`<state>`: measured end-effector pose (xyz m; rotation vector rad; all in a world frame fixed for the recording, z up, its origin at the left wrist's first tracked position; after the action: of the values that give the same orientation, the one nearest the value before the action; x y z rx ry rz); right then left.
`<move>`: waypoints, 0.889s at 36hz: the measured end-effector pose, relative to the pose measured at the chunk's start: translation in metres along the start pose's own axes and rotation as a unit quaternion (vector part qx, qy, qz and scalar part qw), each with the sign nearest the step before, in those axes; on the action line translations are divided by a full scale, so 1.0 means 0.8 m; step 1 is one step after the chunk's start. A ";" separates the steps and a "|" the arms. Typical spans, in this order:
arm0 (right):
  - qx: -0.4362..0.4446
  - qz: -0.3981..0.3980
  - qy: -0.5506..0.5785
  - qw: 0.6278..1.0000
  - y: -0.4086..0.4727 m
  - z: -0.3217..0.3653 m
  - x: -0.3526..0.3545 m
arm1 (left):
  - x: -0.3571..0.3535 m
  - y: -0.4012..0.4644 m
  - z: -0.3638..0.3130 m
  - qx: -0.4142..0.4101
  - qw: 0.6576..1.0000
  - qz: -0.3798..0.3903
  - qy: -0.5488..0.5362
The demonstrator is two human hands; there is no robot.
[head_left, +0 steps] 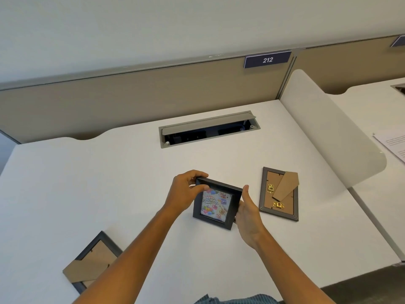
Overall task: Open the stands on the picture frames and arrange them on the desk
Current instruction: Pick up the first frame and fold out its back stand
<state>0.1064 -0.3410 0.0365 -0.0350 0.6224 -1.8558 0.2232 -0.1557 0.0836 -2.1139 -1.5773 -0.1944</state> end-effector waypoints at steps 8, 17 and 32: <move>-0.014 0.000 0.021 1.000 0.005 -0.005 0.001 | -0.004 0.006 0.002 0.000 1.000 0.000 0.012; -0.022 0.017 0.005 1.000 0.007 -0.002 0.003 | -0.005 0.009 0.000 0.004 1.000 0.002 0.020; 0.036 0.044 -0.150 0.987 -0.014 0.001 0.023 | -0.012 -0.022 0.002 0.044 0.997 -0.064 -0.024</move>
<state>0.0902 -0.3549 0.0374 -0.2317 0.3423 -1.7425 0.2031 -0.1592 0.0837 -1.9654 -1.7185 -0.1157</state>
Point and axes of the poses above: each hand's wrist, its own y-axis towards the middle knuckle, its own x-axis out of the back of the hand, z = x × y, the point moved 4 cm from there along y, towards the middle knuckle, and after that the axes turned 15 degrees about x, right-handed, at the moved point
